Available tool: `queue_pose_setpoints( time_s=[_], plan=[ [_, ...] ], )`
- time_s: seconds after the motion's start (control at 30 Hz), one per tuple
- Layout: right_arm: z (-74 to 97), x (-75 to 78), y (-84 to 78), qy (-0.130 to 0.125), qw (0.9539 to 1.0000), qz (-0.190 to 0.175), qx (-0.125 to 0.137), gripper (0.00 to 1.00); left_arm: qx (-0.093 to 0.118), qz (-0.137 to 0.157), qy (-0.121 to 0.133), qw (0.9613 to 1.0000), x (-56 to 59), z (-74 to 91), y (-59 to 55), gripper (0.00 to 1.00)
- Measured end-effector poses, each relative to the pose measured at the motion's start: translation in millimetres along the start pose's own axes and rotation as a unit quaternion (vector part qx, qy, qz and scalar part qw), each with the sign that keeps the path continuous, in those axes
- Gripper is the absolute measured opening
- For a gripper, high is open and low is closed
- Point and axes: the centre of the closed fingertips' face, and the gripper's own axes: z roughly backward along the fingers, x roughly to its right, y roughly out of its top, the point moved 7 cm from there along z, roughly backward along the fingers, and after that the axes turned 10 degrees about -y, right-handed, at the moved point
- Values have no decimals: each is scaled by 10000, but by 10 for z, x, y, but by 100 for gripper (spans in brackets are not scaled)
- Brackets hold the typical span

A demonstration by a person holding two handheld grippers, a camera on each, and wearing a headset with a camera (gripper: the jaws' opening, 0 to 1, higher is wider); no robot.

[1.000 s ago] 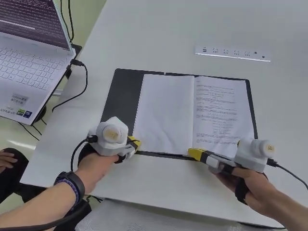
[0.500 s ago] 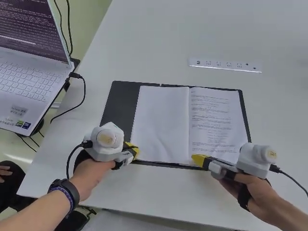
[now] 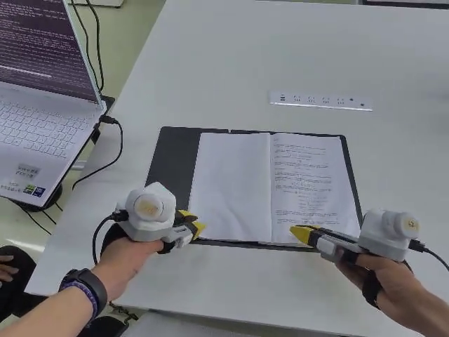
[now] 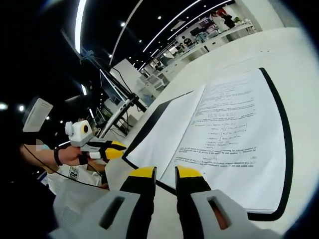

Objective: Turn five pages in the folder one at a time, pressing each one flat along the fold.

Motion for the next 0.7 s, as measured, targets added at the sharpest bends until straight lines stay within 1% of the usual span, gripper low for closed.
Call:
queue_pose_setpoints(
  time_s=[0.17,0.3,0.37,0.53,0.7],
  plan=[
    [182,49,62,-163,9994,313,54,23,84,-115,-25,9999,71,72,61,19],
    [327,68,115,-275,9986,425,154,27,173,-188,-65,9997,115,128,118,22],
    [416,76,134,-417,9973,577,201,28,228,-231,-57,9995,135,169,152,24],
    [574,85,137,-574,9960,557,387,35,372,-307,-57,9988,189,275,228,29],
    [731,89,111,-746,9945,517,529,39,384,-331,-35,9987,216,344,252,37]
  ],
)
